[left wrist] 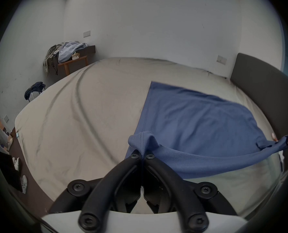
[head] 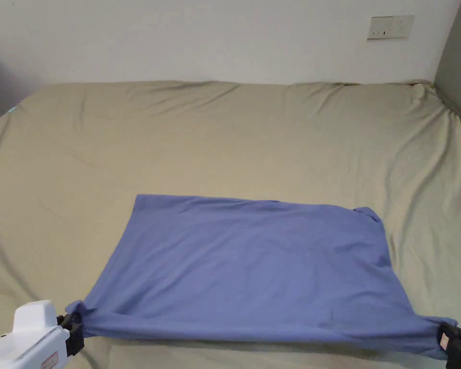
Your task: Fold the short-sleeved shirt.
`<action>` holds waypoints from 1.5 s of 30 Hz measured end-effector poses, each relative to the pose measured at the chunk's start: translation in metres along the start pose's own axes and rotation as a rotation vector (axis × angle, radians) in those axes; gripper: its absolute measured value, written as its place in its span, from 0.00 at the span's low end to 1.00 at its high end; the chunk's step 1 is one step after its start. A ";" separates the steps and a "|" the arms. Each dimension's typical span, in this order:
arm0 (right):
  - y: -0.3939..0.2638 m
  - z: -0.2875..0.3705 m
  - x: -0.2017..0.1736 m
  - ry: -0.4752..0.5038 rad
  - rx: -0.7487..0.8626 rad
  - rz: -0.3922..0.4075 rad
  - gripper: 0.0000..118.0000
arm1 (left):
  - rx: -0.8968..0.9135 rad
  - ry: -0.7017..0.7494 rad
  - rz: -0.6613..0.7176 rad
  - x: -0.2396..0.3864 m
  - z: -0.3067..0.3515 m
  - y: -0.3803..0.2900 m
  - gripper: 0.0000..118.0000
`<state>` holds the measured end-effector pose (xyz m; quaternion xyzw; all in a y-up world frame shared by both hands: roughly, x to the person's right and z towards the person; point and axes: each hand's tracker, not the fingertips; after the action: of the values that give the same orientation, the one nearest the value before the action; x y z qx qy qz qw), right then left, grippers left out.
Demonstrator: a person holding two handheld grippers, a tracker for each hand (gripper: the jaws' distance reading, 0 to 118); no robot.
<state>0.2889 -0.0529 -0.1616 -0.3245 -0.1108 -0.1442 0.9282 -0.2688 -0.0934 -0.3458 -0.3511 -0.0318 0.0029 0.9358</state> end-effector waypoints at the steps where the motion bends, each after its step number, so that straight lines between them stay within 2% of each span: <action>1: -0.010 -0.003 -0.002 -0.023 -0.037 0.002 0.02 | -0.022 0.003 0.002 -0.001 -0.003 -0.006 0.00; 4: -0.038 -0.024 0.004 -0.072 -0.168 -0.031 0.02 | -0.092 0.011 0.008 -0.001 -0.016 -0.023 0.00; 5: -0.049 -0.039 0.017 -0.082 -0.204 -0.040 0.02 | -0.130 0.012 -0.003 0.000 -0.021 -0.028 0.00; 8: -0.069 -0.065 0.023 -0.123 -0.306 -0.040 0.02 | -0.213 0.033 -0.036 0.008 -0.032 -0.040 0.00; 13: -0.068 -0.067 0.020 -0.149 -0.287 -0.037 0.03 | -0.205 0.035 -0.048 0.010 -0.036 -0.045 0.01; 14: -0.065 -0.064 0.018 -0.153 -0.284 -0.028 0.04 | -0.211 0.043 -0.028 0.011 -0.034 -0.040 0.06; 15: -0.059 -0.060 0.016 -0.155 -0.268 -0.022 0.08 | -0.220 0.050 0.010 0.011 -0.030 -0.035 0.15; 16: -0.050 -0.054 0.013 -0.153 -0.239 -0.009 0.13 | -0.209 0.031 0.033 0.012 -0.025 -0.029 0.31; 17: -0.040 -0.045 0.000 -0.150 -0.192 0.022 0.28 | -0.176 -0.009 0.067 0.014 -0.018 -0.021 0.59; 18: -0.030 -0.040 -0.007 -0.151 -0.152 0.044 0.45 | -0.146 -0.044 0.085 0.016 -0.010 -0.013 0.75; 19: -0.017 -0.035 -0.014 -0.155 -0.105 0.072 0.66 | -0.091 -0.079 0.087 0.021 -0.003 -0.003 0.88; 20: -0.003 -0.030 -0.022 -0.146 -0.051 0.091 0.90 | -0.027 -0.087 0.086 0.029 0.007 0.008 0.97; 21: 0.008 -0.024 -0.028 -0.136 0.009 0.097 0.98 | 0.031 -0.091 0.079 0.036 0.016 0.019 0.97; 23: 0.032 -0.008 -0.044 -0.102 0.149 0.107 0.97 | 0.140 -0.120 0.048 0.054 0.036 0.044 0.97; 28: 0.070 0.021 -0.079 -0.078 0.367 0.149 0.97 | 0.406 -0.145 -0.017 0.092 0.081 0.081 0.97; 33: 0.078 0.037 -0.107 -0.109 0.501 0.211 0.93 | 0.557 -0.145 -0.055 0.115 0.105 0.091 0.95; 34: 0.077 0.038 -0.111 -0.129 0.514 0.228 0.88 | 0.560 -0.149 -0.060 0.117 0.107 0.090 0.91; 36: 0.073 0.041 -0.117 -0.154 0.526 0.245 0.66 | 0.563 -0.168 -0.059 0.119 0.109 0.088 0.69; 37: 0.071 0.040 -0.118 -0.148 0.539 0.247 0.52 | 0.570 -0.174 -0.055 0.120 0.109 0.087 0.52; 38: 0.069 0.040 -0.119 -0.156 0.551 0.251 0.27 | 0.570 -0.177 -0.059 0.121 0.108 0.086 0.16; 39: 0.068 0.039 -0.121 -0.163 0.551 0.258 0.08 | 0.566 -0.158 -0.065 0.121 0.107 0.085 0.00; 40: 0.067 0.039 -0.121 -0.176 0.553 0.262 0.02 | 0.556 -0.173 -0.066 0.120 0.107 0.085 0.00; 41: 0.069 0.039 -0.119 -0.160 0.552 0.267 0.02 | 0.538 -0.210 -0.071 0.118 0.107 0.084 0.00; 45: 0.069 0.037 -0.118 -0.157 0.541 0.266 0.02 | 0.493 -0.168 -0.060 0.109 0.099 0.082 0.00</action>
<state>0.1979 0.0448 -0.2079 -0.0876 -0.1732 0.0387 0.9802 -0.1649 0.0364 -0.3194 -0.1100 -0.1181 0.0120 0.9868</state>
